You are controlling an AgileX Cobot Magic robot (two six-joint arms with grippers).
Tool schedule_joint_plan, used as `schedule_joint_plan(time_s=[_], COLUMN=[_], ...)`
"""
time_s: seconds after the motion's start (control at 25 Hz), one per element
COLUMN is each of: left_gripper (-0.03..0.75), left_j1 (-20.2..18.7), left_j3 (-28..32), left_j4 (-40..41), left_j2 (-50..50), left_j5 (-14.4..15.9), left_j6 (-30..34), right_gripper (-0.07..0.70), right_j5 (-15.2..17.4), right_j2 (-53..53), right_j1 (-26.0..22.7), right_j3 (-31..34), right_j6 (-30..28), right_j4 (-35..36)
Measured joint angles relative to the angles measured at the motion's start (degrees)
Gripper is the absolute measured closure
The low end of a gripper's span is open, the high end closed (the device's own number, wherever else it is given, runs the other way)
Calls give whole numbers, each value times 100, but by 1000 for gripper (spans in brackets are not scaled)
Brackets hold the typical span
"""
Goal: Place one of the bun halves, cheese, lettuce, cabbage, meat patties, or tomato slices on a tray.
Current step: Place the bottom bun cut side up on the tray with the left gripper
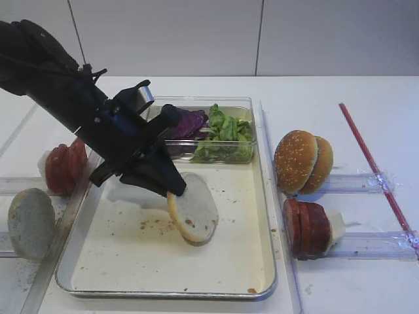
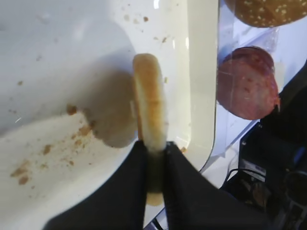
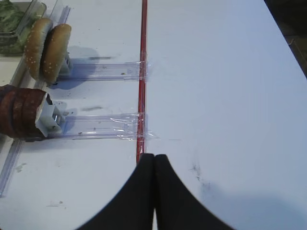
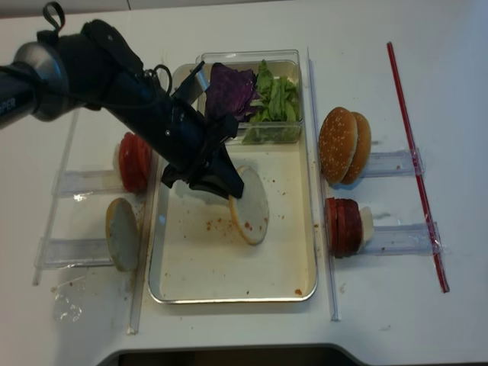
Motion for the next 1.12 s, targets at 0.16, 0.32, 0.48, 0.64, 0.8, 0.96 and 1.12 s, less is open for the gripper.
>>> schedule_joint_plan(time_s=[0.16, 0.32, 0.48, 0.64, 0.8, 0.96, 1.12], left_gripper=[647, 589, 476, 400, 387, 386, 386], left_j1=[0, 0, 0, 0, 0, 0, 0], left_j3=[0, 0, 0, 0, -165, -374, -465], left_j4=[165, 188, 229, 318, 663, 981, 1385], left_j2=[22, 22, 25, 34, 34, 34, 34], left_j5=[0, 0, 0, 0, 0, 0, 0], left_j6=[-137, -188, -310, -471, -772, -1095, -1424], right_gripper=[463, 463, 463, 463, 463, 463, 463], right_j5=[0, 0, 0, 0, 0, 0, 0], right_j2=[0, 0, 0, 0, 0, 0, 0], right_j1=[0, 0, 0, 0, 0, 0, 0], right_j3=[0, 0, 0, 0, 0, 0, 0], right_j6=[0, 0, -10, -10, -10, -10, -10], right_j4=[0, 0, 0, 0, 0, 0, 0])
